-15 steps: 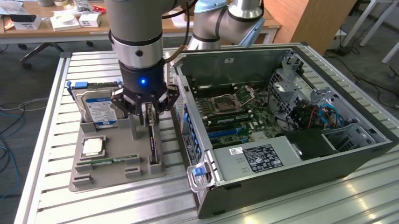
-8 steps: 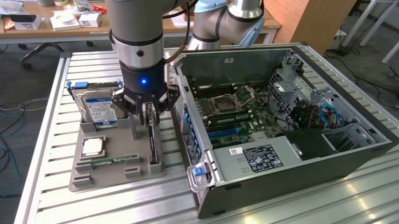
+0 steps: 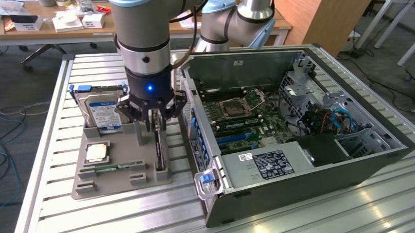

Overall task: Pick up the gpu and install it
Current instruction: 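Pick up the gpu and move the gpu toward the slot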

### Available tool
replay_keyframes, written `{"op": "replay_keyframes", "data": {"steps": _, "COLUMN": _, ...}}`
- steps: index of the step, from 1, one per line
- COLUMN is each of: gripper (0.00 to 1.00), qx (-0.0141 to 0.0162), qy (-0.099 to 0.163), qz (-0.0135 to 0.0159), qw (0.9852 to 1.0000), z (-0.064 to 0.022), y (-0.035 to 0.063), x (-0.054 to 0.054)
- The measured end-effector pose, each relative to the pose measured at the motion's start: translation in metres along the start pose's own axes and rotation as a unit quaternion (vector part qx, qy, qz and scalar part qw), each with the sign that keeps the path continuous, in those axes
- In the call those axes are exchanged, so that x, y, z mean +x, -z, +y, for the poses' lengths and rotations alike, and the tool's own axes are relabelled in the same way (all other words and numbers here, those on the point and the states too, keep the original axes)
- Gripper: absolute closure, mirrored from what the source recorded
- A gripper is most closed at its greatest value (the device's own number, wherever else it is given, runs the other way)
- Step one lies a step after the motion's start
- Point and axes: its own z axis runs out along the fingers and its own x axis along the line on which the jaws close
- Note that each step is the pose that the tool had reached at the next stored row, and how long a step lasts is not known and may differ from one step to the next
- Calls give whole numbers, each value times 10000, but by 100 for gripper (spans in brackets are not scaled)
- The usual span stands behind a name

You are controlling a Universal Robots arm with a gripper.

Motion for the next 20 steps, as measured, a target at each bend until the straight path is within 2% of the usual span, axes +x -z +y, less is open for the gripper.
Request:
{"op": "replay_keyframes", "data": {"steps": 7, "gripper": 59, "qx": -1, "qy": 0, "qz": 0, "qw": 10000, "z": -4, "y": -96, "x": 2}}
{"op": "replay_keyframes", "data": {"steps": 20, "gripper": 59, "qx": 2, "qy": 0, "qz": -1, "qw": 10000, "z": -63, "y": -103, "x": -2}}
